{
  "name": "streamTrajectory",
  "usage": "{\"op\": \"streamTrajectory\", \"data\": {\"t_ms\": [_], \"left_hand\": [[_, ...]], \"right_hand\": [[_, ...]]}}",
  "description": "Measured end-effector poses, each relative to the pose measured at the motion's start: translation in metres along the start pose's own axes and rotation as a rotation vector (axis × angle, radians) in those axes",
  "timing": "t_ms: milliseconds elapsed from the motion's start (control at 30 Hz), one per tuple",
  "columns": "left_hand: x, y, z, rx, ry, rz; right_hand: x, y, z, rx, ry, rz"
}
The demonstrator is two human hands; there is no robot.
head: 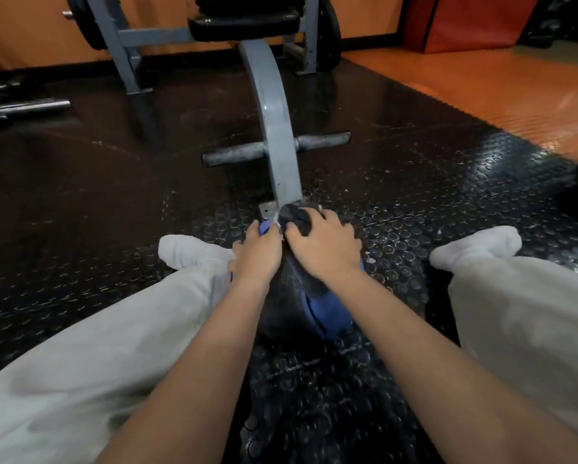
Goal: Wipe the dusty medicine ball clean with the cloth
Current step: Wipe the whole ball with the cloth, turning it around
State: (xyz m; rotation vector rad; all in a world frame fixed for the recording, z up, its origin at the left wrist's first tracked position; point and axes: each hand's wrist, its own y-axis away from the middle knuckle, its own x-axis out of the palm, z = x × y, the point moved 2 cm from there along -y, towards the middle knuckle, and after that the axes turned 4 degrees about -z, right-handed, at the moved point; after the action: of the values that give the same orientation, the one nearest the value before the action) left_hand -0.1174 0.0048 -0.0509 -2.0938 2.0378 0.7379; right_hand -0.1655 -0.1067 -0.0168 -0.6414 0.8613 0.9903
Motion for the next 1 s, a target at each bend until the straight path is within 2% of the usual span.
{"op": "streamTrajectory", "data": {"t_ms": [133,200,267,333,433,500,533,600,667,767,833,900,1000], "left_hand": [[-0.012,-0.026,-0.008,0.127,-0.054,0.132],[-0.020,-0.031,-0.005,0.279,-0.049,0.227],[-0.025,-0.031,0.003,0.433,-0.010,0.234],[-0.024,-0.028,0.018,0.480,0.039,0.183],[-0.015,-0.019,0.028,0.534,0.052,0.008],[-0.007,-0.017,0.020,0.467,0.100,-0.087],[-0.003,-0.024,0.019,0.421,0.113,-0.115],[0.003,-0.045,0.018,0.350,0.079,-0.154],[0.004,-0.066,0.025,0.252,0.066,-0.164],[0.005,-0.074,0.034,0.227,0.128,-0.180],[0.005,-0.064,0.032,0.229,0.120,-0.240],[0.006,-0.048,0.025,0.228,0.146,-0.299],[0.009,-0.036,0.015,0.183,0.276,-0.365]], "right_hand": [[0.011,0.006,0.011,-0.287,0.145,-0.071],[0.012,0.007,0.011,-0.457,0.143,-0.061],[0.007,-0.002,0.011,-0.523,0.108,-0.019],[0.005,-0.022,0.007,-0.453,0.077,0.022],[0.005,-0.057,0.011,-0.090,0.033,0.069],[0.010,-0.063,0.023,0.046,0.095,0.029],[0.014,-0.059,0.030,0.029,0.157,-0.012],[0.025,-0.042,0.039,-0.174,0.276,-0.126],[0.035,-0.024,0.038,-0.401,0.276,-0.200],[0.032,-0.030,0.032,-0.518,0.245,-0.148],[0.029,-0.047,0.035,-0.473,0.255,-0.051],[0.024,-0.069,0.043,-0.326,0.239,0.054],[0.025,-0.086,0.051,-0.207,0.264,0.070]]}}
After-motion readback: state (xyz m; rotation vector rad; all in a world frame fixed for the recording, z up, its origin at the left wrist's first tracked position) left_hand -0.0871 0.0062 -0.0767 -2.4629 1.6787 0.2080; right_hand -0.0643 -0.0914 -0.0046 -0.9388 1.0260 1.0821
